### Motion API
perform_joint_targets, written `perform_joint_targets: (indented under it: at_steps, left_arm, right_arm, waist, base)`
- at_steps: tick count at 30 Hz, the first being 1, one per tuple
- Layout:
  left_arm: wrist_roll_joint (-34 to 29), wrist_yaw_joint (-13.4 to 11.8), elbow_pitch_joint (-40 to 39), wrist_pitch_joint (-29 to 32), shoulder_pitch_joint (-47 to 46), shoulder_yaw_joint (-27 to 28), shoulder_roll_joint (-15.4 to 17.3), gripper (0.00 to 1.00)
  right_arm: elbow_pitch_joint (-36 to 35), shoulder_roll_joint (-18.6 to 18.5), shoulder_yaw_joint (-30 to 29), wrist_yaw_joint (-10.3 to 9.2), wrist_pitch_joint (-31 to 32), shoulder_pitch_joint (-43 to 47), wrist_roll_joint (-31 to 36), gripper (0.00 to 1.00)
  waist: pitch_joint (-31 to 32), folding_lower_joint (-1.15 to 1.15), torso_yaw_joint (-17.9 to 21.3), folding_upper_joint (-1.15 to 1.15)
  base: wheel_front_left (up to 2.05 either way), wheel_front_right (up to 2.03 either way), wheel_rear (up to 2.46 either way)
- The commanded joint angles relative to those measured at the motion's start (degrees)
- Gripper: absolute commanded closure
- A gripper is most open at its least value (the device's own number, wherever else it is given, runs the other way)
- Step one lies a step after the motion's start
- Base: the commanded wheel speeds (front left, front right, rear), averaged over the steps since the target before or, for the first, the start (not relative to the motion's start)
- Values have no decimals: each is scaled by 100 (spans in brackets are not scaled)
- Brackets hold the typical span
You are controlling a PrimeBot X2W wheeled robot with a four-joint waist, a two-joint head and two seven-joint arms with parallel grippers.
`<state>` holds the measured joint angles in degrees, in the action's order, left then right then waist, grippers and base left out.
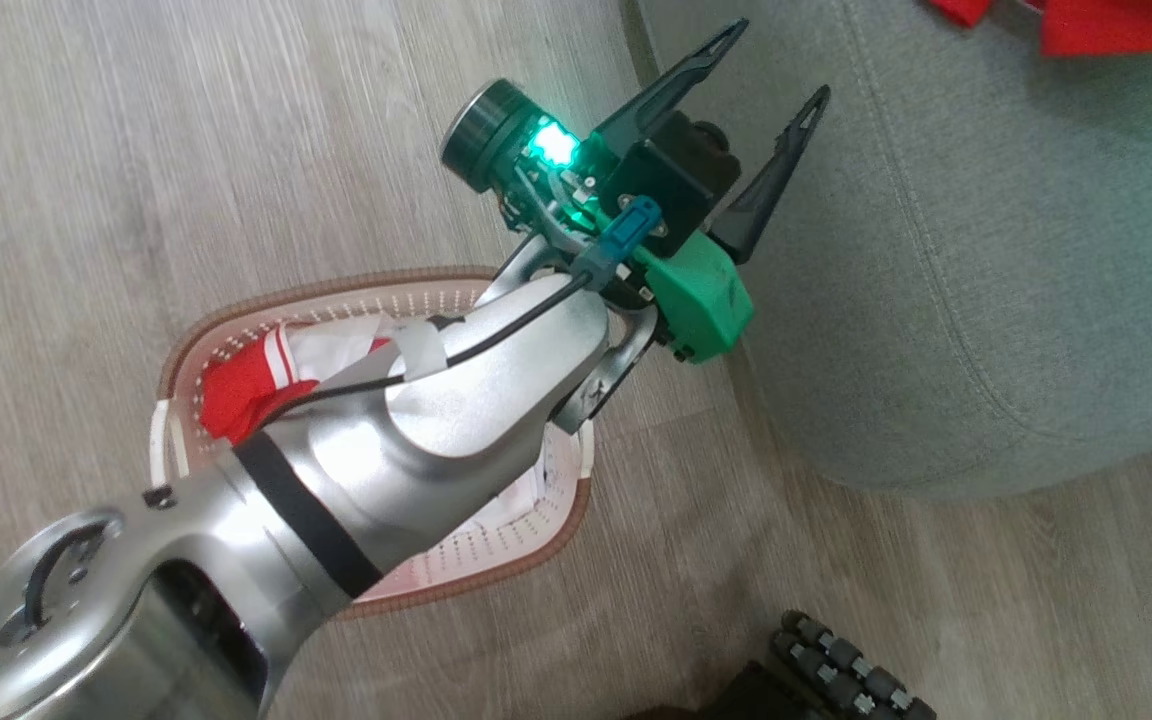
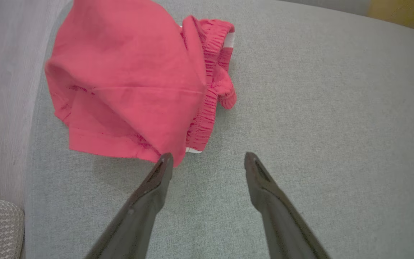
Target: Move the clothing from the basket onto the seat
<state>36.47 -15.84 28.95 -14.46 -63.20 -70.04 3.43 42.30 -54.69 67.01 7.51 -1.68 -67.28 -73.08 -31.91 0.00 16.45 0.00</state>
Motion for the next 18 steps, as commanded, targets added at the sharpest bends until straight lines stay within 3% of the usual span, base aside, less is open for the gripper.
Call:
perform_joint_targets:
  at_steps: [1, 11, 14, 18]
  left_arm:
    - [-68, 5, -167, -52, -36, 203, -55, 0]
    - [-334, 97, -386, -53, 497, 794, 53, 0]
    - [-412, 98, -566, -53, 767, 1027, 157, 0]
    - [-505, 99, -820, -53, 1178, 1341, 299, 0]
  right_arm:
    - [-35, -365, 56, -2, -126, 48, -52, 0]
    - [-515, -614, 221, -2, -1203, 1, -241, 0]
    - [-772, -620, -11, -2, -1321, 99, -233, 0]
    - [-1093, -555, -963, -2, -1329, 478, 148, 0]
  waist:
    - [90, 0, -1, 0]
    - [690, 0, -194, 0]
    - [921, 0, -299, 0]
    - [1250, 0, -468, 0]
  base:
    - [0, 0, 0]
    - [0, 0, 0]
    - [0, 0, 0]
    - [0, 0, 0]
